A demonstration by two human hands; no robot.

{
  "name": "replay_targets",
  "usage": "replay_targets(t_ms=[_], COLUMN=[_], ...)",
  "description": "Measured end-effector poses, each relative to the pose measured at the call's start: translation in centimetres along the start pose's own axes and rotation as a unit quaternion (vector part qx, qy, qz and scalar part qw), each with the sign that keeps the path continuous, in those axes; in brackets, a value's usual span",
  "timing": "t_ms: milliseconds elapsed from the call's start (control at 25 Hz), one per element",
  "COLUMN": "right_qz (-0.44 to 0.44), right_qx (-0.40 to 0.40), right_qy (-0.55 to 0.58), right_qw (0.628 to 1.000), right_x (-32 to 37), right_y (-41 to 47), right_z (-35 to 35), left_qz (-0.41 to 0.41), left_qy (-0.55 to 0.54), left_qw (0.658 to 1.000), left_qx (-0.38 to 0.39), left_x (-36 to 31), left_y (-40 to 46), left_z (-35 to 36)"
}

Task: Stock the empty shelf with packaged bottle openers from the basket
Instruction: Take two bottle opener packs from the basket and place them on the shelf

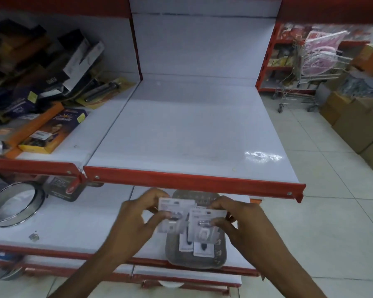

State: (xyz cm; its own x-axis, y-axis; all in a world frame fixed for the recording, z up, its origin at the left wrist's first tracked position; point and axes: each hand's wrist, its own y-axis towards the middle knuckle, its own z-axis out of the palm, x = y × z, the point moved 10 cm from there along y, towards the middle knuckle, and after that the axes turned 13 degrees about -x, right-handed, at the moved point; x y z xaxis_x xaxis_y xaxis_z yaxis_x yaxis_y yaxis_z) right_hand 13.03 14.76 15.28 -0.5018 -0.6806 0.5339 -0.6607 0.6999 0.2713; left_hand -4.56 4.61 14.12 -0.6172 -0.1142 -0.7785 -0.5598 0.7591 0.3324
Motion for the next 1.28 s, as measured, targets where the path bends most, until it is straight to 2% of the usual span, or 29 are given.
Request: replay_targets(t_ms=[120, 200, 280, 400, 520, 600, 680, 760, 840, 920, 1000, 1280], right_qz=[-0.012, -0.030, -0.032, 0.015, 0.047, 0.067, 0.074, 0.048, 0.017, -0.002, -0.012, -0.024], right_qx=[-0.126, -0.185, -0.204, -0.173, -0.108, -0.051, 0.006, 0.026, 0.040, 0.103, 0.144, 0.074], right_qy=[0.144, 0.200, 0.229, 0.252, 0.155, 0.083, 0.013, -0.049, -0.052, -0.047, -0.067, -0.077], right_qw=[0.981, 0.962, 0.951, 0.952, 0.981, 0.993, 0.997, 0.997, 0.998, 0.994, 0.987, 0.994], right_x=[5.0, 6.8, 6.7, 3.7, -0.3, -2.4, -3.8, -4.3, -4.0, -3.5, -3.4, -2.6], right_y=[1.5, 3.9, 7.9, 16.0, 22.0, 23.0, 22.3, 21.4, 20.3, 18.8, 17.5, 15.9], right_z=[-7.9, -11.5, -12.9, -11.2, -5.8, -2.2, 0.3, 1.3, 1.3, 1.7, 2.2, 1.2], left_qz=[0.008, 0.023, 0.027, -0.004, -0.100, -0.126, -0.037, 0.056, 0.074, 0.060, 0.047, 0.055], left_qy=[-0.105, -0.182, -0.202, -0.217, -0.196, -0.121, 0.040, 0.119, 0.160, 0.216, 0.231, 0.189], left_qw=[0.991, 0.975, 0.965, 0.962, 0.966, 0.979, 0.996, 0.991, 0.983, 0.962, 0.947, 0.946], left_qx=[-0.084, -0.123, -0.162, -0.167, -0.134, -0.109, -0.069, -0.023, 0.055, 0.155, 0.217, 0.257], left_x=[-6.1, -8.6, -9.3, -6.3, 0.2, 3.2, 3.1, 1.6, 1.6, 2.9, 4.3, 3.2], left_y=[2.7, 5.3, 8.9, 15.3, 20.0, 21.0, 21.1, 20.4, 20.0, 19.5, 18.8, 17.3], left_z=[-5.9, -8.4, -9.9, -8.4, -4.2, -2.2, -1.2, -0.8, -0.1, 1.1, 2.2, 2.4])
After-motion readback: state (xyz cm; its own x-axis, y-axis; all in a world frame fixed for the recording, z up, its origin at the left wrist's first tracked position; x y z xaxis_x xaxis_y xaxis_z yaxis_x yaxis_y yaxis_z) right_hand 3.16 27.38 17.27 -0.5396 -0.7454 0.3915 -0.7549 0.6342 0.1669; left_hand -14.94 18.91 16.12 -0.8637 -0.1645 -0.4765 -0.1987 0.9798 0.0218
